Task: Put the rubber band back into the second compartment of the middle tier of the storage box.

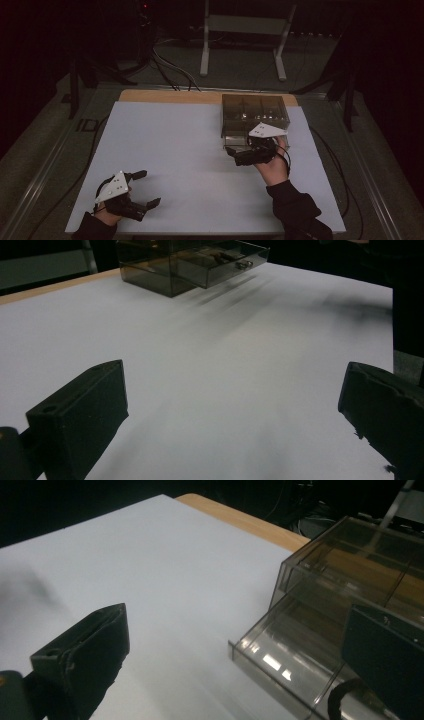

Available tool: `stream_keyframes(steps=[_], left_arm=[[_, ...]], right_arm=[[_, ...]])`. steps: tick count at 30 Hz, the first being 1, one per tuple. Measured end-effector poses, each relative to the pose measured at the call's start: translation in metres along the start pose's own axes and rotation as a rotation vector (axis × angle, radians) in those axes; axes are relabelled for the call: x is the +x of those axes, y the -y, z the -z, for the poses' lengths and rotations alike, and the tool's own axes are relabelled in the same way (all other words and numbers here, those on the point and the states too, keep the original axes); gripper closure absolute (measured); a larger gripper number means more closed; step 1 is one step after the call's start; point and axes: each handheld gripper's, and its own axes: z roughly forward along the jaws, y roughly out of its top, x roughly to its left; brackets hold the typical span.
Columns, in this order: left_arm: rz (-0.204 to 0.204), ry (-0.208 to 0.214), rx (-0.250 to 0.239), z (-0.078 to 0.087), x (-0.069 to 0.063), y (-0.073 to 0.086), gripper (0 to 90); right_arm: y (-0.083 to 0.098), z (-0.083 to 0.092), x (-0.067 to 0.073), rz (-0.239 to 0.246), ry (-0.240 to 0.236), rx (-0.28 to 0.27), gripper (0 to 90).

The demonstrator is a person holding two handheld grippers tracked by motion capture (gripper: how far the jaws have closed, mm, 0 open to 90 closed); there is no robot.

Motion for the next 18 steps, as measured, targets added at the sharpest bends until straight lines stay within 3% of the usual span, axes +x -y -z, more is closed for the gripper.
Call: stream_keyframes(steps=[13,18], left_arm=[[0.000,-0.001,0.000,0.000,0.000,0.000,0.3],[-0.003,0.000,0.002,0.000,0.000,0.000,0.3]], right_arm=[[0.032,0.004,0.000,0.018,-0.028,-0.007,0.0],[0.046,0.006,-0.003,0.002,-0.046,0.005,0.0]])
